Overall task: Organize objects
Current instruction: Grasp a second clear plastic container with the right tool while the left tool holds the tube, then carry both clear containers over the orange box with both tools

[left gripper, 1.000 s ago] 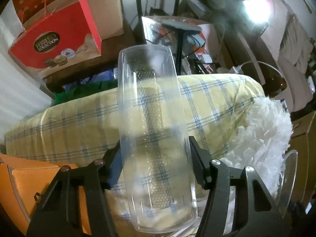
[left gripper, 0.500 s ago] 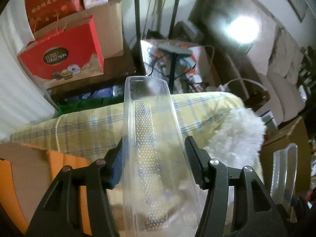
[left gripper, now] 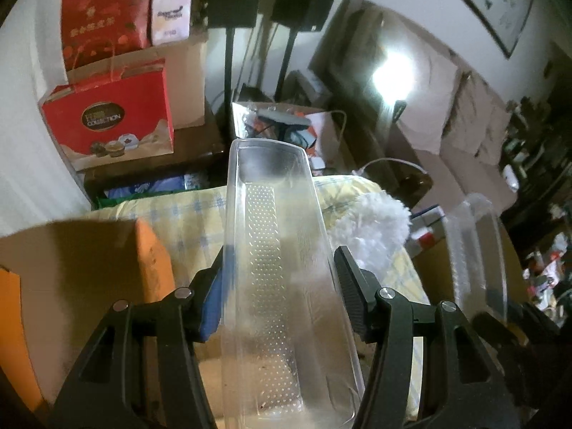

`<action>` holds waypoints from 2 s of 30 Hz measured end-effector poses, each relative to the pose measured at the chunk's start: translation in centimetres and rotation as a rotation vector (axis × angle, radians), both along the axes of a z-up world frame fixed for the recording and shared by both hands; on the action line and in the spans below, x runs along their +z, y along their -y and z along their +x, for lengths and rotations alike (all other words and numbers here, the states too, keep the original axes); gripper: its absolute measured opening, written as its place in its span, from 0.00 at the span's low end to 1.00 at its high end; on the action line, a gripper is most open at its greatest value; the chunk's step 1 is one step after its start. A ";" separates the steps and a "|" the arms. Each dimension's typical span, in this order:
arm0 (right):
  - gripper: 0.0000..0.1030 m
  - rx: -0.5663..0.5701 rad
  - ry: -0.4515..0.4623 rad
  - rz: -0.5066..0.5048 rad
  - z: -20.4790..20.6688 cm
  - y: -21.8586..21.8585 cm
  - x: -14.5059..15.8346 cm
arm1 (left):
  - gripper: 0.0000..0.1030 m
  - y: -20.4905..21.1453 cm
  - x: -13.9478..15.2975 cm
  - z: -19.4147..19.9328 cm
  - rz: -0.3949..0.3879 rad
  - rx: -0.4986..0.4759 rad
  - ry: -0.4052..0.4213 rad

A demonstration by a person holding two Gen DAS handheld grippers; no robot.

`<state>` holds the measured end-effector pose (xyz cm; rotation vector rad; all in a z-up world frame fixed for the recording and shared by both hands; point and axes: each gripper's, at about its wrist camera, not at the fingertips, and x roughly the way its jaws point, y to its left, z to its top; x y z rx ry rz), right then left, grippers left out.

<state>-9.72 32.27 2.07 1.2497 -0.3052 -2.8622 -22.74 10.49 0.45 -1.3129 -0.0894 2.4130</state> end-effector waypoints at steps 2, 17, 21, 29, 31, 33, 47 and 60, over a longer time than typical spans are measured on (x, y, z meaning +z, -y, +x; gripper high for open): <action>0.53 0.019 -0.007 -0.013 -0.5 0.9 0.5 | 0.52 1.2 0.4 1.2 0.028 0.007 -0.012; 0.53 0.165 -0.034 -0.058 -3.7 9.9 2.2 | 0.52 9.8 2.2 6.1 0.047 0.123 -0.100; 0.53 0.208 -0.028 -0.068 -4.4 12.5 2.1 | 0.52 12.2 2.3 6.9 0.045 0.166 -0.114; 0.53 0.300 -0.014 -0.047 -5.6 18.0 2.2 | 0.52 16.8 2.3 8.3 0.018 0.220 -0.115; 0.53 0.317 -0.017 -0.037 -5.6 19.1 2.4 | 0.52 18.1 2.3 8.6 0.008 0.234 -0.117; 0.53 0.334 -0.016 -0.033 -5.8 20.3 2.5 | 0.52 19.0 2.3 9.0 -0.002 0.246 -0.118; 0.53 0.409 0.015 -0.024 -6.9 27.5 1.5 | 0.52 26.6 0.1 9.5 -0.047 0.326 -0.074; 0.54 0.358 0.099 -0.043 -7.4 27.8 -2.8 | 0.52 29.5 -4.9 8.3 -0.044 0.370 0.007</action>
